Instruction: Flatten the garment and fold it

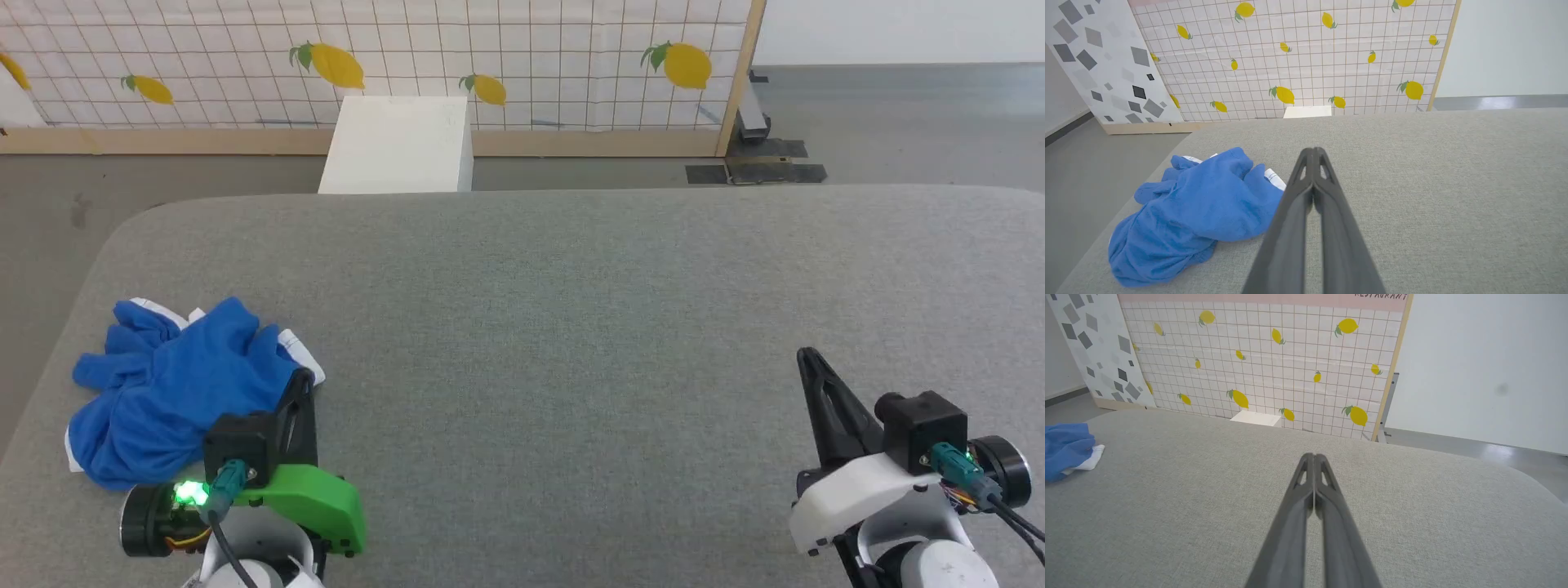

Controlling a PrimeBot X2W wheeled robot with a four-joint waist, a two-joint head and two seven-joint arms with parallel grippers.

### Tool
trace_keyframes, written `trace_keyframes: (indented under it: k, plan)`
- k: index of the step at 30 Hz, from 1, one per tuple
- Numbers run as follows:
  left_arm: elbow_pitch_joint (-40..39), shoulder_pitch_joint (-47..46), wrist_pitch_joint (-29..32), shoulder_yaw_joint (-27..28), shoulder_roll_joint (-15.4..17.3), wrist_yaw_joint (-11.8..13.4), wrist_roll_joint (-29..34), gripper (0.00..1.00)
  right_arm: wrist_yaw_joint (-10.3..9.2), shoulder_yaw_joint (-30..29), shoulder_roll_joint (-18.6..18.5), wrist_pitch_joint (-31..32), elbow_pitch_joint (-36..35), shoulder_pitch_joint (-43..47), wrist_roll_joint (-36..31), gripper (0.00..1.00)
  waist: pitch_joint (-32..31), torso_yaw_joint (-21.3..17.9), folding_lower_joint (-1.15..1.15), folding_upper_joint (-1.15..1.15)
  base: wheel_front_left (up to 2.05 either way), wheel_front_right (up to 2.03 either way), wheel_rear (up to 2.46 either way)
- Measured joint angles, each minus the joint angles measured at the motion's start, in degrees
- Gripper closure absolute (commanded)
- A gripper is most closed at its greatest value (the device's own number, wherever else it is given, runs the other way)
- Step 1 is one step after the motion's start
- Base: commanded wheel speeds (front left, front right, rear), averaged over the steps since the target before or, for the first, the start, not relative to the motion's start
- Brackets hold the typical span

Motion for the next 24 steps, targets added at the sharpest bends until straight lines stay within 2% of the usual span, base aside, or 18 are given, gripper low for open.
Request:
trace_keyframes:
  k: [24]
  plan:
    - [0.00, 0.00, 0.00, 0.00, 0.00, 0.00, 0.00, 1.00, 0.00, 0.00, 0.00, 0.00, 0.00, 0.00, 0.00, 1.00, 0.00, 0.00, 0.00, 0.00, 0.00, 0.00, 0.00]
